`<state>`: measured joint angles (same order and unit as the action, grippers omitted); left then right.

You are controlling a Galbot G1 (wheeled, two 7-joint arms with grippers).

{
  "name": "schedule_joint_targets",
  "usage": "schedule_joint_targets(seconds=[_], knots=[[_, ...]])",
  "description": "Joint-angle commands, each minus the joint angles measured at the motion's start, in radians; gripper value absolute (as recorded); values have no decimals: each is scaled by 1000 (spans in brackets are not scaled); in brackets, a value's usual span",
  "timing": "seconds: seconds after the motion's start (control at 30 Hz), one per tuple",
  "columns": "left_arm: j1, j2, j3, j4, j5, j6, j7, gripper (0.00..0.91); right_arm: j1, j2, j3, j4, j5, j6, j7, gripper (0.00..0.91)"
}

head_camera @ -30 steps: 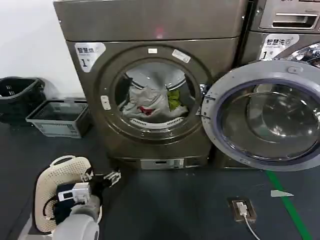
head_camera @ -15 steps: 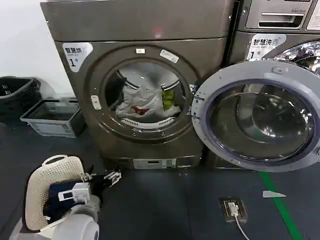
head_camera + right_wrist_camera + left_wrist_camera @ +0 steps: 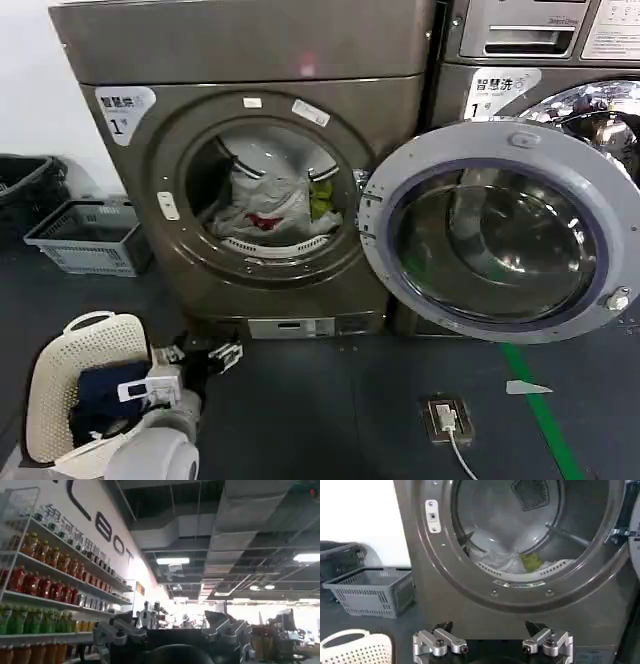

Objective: Grasp the clothes from the dryer.

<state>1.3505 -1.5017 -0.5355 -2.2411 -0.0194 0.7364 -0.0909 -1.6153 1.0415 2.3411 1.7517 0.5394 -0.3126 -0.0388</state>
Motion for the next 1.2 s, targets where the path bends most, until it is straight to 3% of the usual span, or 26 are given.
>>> schedule_joint_targets(seconds=[0.03,1.2], knots=[[-1,0,-1,0,1,49,0,907,5,1,-5,8,5,4,9,907],[-6,2,-6,6,1,49,-17,907,-3,16,10,7,44,26,41,907]])
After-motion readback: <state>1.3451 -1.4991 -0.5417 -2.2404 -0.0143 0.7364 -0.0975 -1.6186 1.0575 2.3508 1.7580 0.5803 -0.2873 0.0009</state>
